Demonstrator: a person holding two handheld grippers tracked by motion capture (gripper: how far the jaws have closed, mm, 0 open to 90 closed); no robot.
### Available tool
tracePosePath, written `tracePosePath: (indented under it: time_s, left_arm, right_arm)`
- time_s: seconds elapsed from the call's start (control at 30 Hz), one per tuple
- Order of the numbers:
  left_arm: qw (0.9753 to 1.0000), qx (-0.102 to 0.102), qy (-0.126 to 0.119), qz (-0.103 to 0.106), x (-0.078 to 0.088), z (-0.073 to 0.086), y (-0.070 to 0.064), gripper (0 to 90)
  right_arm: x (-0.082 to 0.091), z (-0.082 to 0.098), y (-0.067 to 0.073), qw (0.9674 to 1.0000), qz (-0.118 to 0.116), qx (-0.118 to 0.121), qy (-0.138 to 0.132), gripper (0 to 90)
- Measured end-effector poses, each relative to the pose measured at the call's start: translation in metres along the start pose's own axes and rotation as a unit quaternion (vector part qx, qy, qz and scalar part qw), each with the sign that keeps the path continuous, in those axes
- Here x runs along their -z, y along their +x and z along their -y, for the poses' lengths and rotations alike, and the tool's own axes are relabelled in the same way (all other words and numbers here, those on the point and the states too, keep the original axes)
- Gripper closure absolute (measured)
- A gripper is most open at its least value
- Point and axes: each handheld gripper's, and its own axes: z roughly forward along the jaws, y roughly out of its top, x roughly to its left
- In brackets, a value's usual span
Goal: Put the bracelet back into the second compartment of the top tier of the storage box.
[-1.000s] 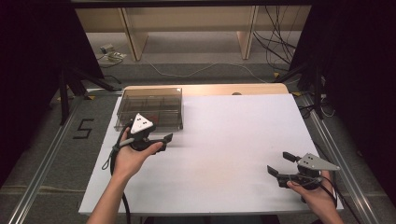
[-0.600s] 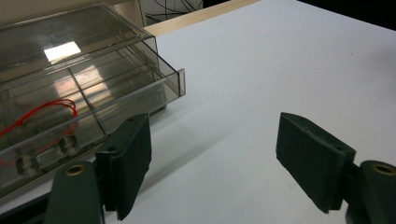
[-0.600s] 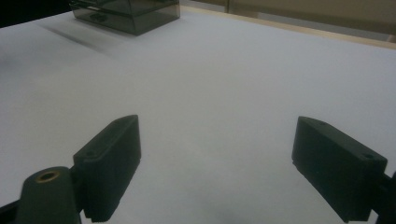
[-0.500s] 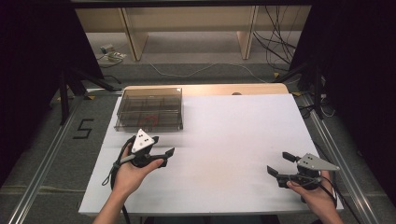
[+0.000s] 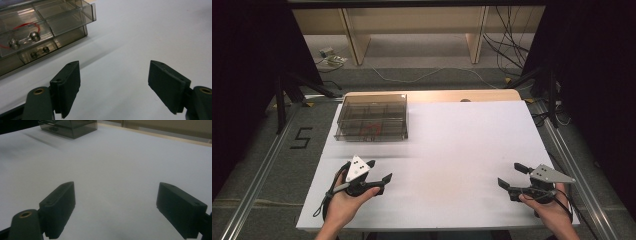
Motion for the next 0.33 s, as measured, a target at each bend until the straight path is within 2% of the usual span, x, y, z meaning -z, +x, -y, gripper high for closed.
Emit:
tracePosePath:
  time_s: [0.2,0.23,0.27,0.3,0.33]
  left_arm:
    - [1.0000,-0.001,-0.001,0.005,-0.003,0.000,-0.007,25.0]
    - [0.9999,0.008,-0.001,0.012,-0.004,-0.002,-0.011,24.6]
    - [0.9992,0.033,0.000,0.020,-0.007,-0.005,-0.017,24.8]
    - [0.9986,0.047,0.005,0.023,-0.012,-0.012,-0.027,24.3]
    - [0.9991,0.027,0.013,0.029,-0.019,-0.019,-0.040,23.3]
  right_arm:
    - [0.000,0.000,0.000,1.0000,-0.001,0.000,0.001,16.5]
    - [0.000,0.000,0.000,1.0000,-0.001,0.001,0.001,16.5]
    - [0.000,0.000,-0.001,1.0000,-0.002,0.001,0.001,16.5]
    - [0.000,0.000,-0.001,1.0000,-0.001,0.002,0.002,16.5]
    - [-0.001,0.000,-0.001,1.0000,0.000,0.001,0.003,16.5]
